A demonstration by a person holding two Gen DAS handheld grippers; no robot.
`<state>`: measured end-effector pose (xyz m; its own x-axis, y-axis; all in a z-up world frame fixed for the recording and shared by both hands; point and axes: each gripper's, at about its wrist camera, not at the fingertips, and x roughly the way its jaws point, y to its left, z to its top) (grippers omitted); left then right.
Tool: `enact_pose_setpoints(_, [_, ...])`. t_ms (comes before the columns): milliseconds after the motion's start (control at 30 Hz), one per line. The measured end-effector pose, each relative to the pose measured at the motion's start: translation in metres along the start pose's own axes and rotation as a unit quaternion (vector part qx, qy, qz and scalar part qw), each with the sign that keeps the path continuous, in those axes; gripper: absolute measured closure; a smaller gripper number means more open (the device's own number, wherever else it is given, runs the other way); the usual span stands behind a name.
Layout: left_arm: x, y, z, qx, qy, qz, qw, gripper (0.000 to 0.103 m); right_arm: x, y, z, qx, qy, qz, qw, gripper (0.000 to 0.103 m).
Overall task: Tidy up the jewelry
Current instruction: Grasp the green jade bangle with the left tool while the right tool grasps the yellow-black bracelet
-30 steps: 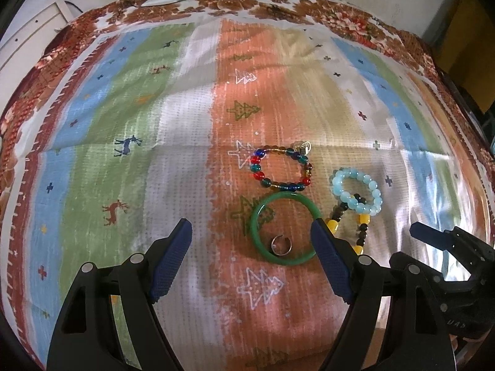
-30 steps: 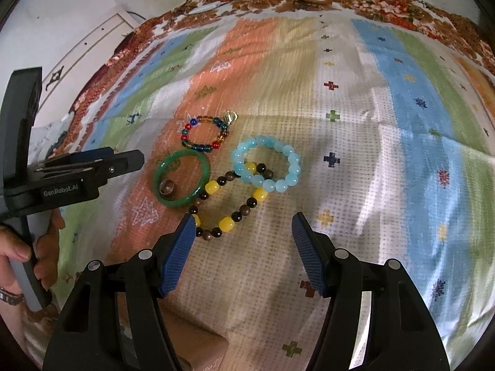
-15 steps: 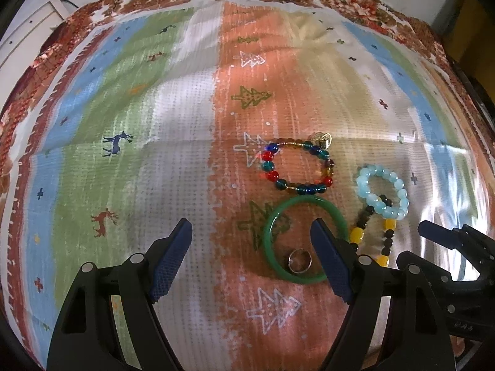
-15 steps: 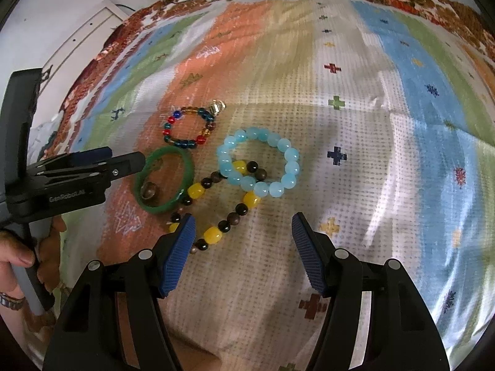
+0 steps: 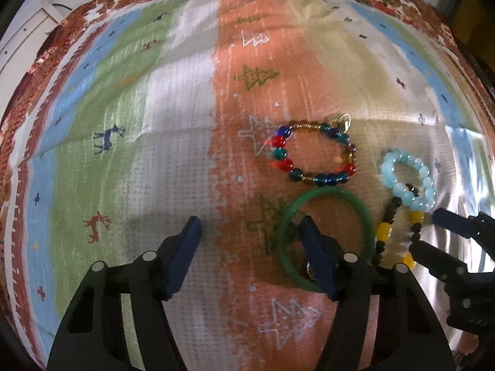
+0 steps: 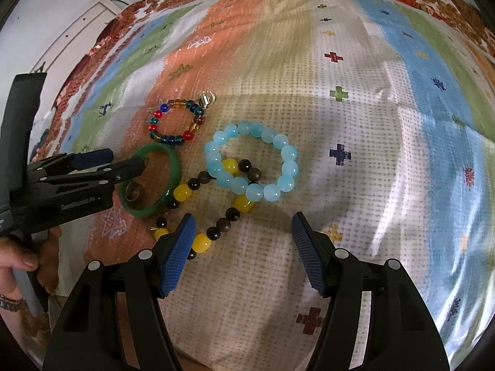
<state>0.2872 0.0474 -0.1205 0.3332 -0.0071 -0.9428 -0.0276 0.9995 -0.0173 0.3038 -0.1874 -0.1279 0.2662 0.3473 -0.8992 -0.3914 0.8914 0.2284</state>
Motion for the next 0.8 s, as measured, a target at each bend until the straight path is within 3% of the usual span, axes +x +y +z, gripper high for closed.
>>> enact_pose_setpoints(33, [0.000,0.001,0.000,-0.002,0.001,0.000,1.0000,0.039,0.001,0.000,0.001,-0.003,0.001,-0.003,1.000,0.043])
enact_pose_setpoints(100, [0.000,0.003,0.000,-0.005,0.002,0.005,1.0000,0.047,0.001,-0.002,0.001,-0.002,0.003,-0.006,1.000,0.061])
enact_pose_setpoints(133, [-0.001,0.003,0.000,-0.006,0.003,0.006,1.0000,0.050,0.001,-0.004,0.001,0.002,0.005,-0.001,1.000,0.065])
enact_pose_setpoints(233, [-0.001,0.007,-0.001,-0.009,0.007,0.011,0.9999,0.070,0.003,-0.006,0.001,0.007,0.013,0.008,1.000,0.081])
enact_pose_setpoints(300, [-0.002,0.011,-0.001,-0.015,0.011,0.014,0.9997,0.094,0.004,-0.005,-0.001,-0.002,0.014,-0.001,1.000,0.089])
enact_pose_setpoints(533, [-0.008,0.014,-0.002,-0.009,0.015,0.024,0.9996,0.096,-0.002,-0.004,-0.004,-0.008,0.009,-0.004,1.000,0.093])
enact_pose_setpoints(800, [-0.035,0.016,-0.005,-0.019,-0.014,0.012,0.9996,0.095,-0.033,0.007,-0.006,-0.023,-0.024,0.007,0.999,0.093])
